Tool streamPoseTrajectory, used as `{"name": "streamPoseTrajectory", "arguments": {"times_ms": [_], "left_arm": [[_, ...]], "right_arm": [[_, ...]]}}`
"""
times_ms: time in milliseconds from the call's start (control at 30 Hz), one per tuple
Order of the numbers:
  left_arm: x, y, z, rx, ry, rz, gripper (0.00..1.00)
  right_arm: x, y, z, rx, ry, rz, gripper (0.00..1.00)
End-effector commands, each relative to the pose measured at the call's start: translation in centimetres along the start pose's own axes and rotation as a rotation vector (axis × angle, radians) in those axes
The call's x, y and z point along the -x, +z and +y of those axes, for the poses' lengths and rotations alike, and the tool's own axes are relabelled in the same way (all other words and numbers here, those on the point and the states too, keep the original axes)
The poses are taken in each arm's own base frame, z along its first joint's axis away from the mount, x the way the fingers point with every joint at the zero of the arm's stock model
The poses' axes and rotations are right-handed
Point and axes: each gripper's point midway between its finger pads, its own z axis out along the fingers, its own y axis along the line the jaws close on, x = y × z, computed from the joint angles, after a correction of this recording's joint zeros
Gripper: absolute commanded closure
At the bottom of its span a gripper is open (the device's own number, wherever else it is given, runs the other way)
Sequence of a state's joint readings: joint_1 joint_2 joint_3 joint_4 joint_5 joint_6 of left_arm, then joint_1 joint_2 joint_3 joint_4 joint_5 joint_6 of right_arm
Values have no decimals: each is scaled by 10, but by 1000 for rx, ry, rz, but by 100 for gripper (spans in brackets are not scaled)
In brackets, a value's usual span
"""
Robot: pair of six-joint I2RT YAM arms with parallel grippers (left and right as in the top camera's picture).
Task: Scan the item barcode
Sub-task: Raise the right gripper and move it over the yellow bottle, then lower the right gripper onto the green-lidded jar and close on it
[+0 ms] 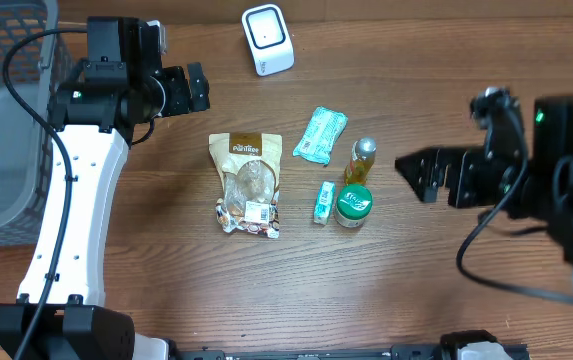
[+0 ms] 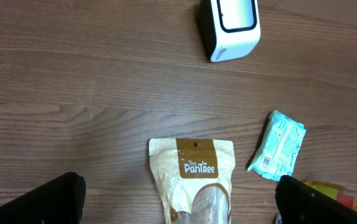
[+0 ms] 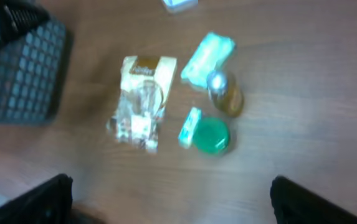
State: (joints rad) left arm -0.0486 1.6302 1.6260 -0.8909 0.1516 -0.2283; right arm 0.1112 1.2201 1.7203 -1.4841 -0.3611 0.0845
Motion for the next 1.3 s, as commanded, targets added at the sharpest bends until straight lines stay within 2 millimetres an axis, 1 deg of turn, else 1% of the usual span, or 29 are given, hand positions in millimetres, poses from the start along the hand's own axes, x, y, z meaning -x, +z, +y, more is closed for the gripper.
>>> {"name": "streamPoseTrajectory", "arguments": {"times_ms": [0,67,100,300,467,600,667,800,933,1100,1167,1267], "left_arm": [[4,-3,-2,0,28,-13,0],[4,-3,-2,0,28,-13,0],[4,-3,-2,0,28,-13,1],[4,-3,-2,0,28,-13,0],[4,-3,-2,0,28,-13,1],[4,-3,-2,0,28,-13,0],[4,-3,-2,0,28,-13,0],[4,-3,-2,0,28,-13,0],[4,-3,-2,0,28,-13,0],[4,-3,-2,0,28,-13,0],[4,-3,-2,0,28,-13,1],[4,-3,-2,0,28,-13,1]], "right_arm": [[18,-12,0,-46,41,35,1],[17,-8,-9,-102,62,88,0],[20,-2,-14,-116,69,101,0],[23,20,-25,-147,120,165,0],[24,25,-40,-223,205,156,0],[18,34,-50,-265,243,179,0],[13,44,-54,-271,254,202,0],[2,72,-65,-277,256,243,0],[-3,99,-65,-263,226,250,0],[-8,124,-62,-279,160,241,0],[-13,131,-58,-297,142,247,0],[-19,135,-61,-394,171,229,0]]}}
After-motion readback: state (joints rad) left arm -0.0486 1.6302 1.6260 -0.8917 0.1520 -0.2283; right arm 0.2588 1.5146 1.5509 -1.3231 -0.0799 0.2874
